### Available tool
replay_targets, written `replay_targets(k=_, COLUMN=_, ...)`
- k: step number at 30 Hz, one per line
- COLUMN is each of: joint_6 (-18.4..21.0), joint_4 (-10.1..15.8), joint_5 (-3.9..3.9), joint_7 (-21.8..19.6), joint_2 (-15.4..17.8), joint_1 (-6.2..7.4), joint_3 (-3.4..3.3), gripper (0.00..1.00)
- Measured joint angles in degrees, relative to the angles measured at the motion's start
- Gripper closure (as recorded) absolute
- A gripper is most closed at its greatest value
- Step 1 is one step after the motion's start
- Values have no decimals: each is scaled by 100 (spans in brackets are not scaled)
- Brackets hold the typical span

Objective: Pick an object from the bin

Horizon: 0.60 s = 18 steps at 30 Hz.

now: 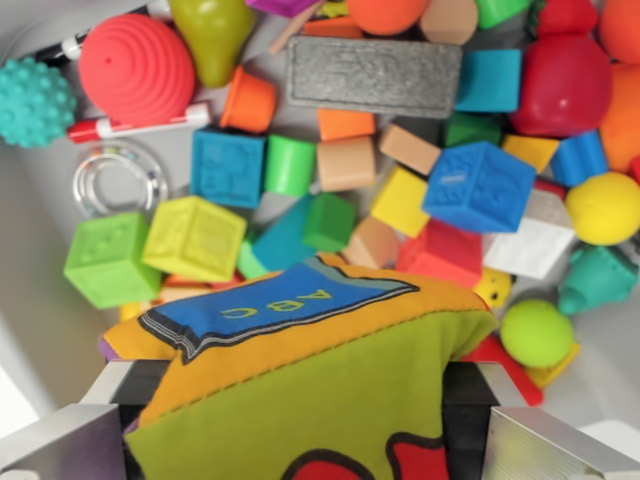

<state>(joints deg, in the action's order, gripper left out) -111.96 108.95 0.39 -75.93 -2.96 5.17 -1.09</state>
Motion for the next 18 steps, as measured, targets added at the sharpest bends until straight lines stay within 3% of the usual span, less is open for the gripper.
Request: replay_targets(k=18, joint_6=421, joint_4=-359, joint_5=-1, joint_7=-4, joint_2=60, joint_1=0, joint_3=0, gripper=100)
